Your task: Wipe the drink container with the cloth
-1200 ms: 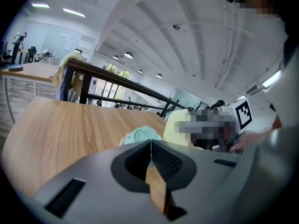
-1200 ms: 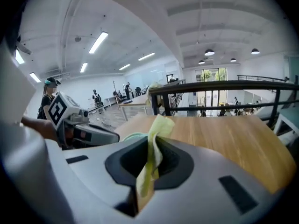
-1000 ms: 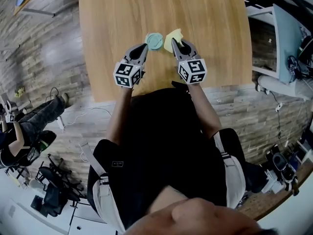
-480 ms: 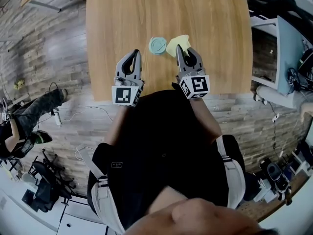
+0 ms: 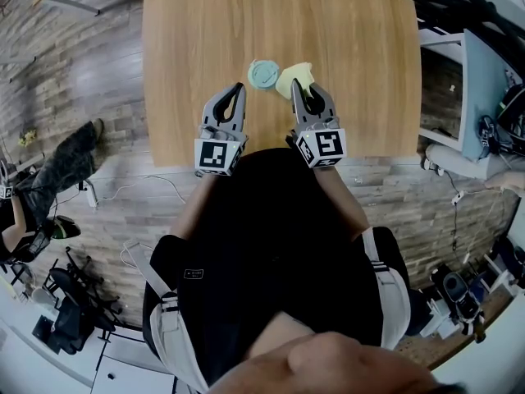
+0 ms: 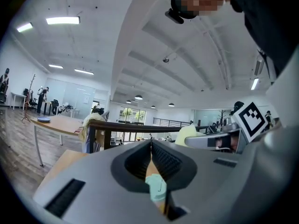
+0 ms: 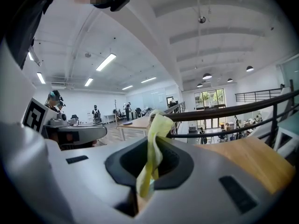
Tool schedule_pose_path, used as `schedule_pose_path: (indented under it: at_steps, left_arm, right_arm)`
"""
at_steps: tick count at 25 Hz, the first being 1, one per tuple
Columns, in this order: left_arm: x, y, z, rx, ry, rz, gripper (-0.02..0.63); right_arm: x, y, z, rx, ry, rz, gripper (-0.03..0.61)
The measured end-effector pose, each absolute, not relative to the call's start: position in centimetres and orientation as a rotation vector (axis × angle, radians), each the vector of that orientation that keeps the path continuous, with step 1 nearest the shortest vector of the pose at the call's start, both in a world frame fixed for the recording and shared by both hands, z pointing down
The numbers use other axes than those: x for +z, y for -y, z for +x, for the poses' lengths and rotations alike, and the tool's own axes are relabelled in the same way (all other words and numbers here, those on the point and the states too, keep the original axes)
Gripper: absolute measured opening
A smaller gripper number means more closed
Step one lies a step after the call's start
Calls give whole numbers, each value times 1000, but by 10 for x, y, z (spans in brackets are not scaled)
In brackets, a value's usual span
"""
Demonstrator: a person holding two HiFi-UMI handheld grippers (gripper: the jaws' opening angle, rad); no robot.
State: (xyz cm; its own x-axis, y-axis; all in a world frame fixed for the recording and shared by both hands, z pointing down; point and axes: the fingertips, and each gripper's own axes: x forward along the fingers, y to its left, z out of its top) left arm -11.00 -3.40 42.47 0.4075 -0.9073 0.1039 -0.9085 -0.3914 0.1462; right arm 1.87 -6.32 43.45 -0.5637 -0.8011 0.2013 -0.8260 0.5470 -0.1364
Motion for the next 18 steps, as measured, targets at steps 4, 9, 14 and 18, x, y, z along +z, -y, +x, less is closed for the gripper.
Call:
schedule_pose_path:
  at_steps: [4, 9, 14, 18]
  left_arm:
    - [425, 36, -109, 5, 1613, 2479, 23]
    - [426, 33, -107, 5, 1612, 2477, 23]
    - [429, 31, -105, 21, 1603, 2476, 23]
    - [429, 30, -106, 23, 1605, 2475, 23]
  right_arm:
    - [434, 63, 20, 326, 2657, 1413, 41]
    - [434, 60, 22, 326, 2658, 1414, 41]
    - [433, 60, 21, 320, 2662, 1413, 43]
    - [434, 59, 22, 321, 2658, 1417, 42]
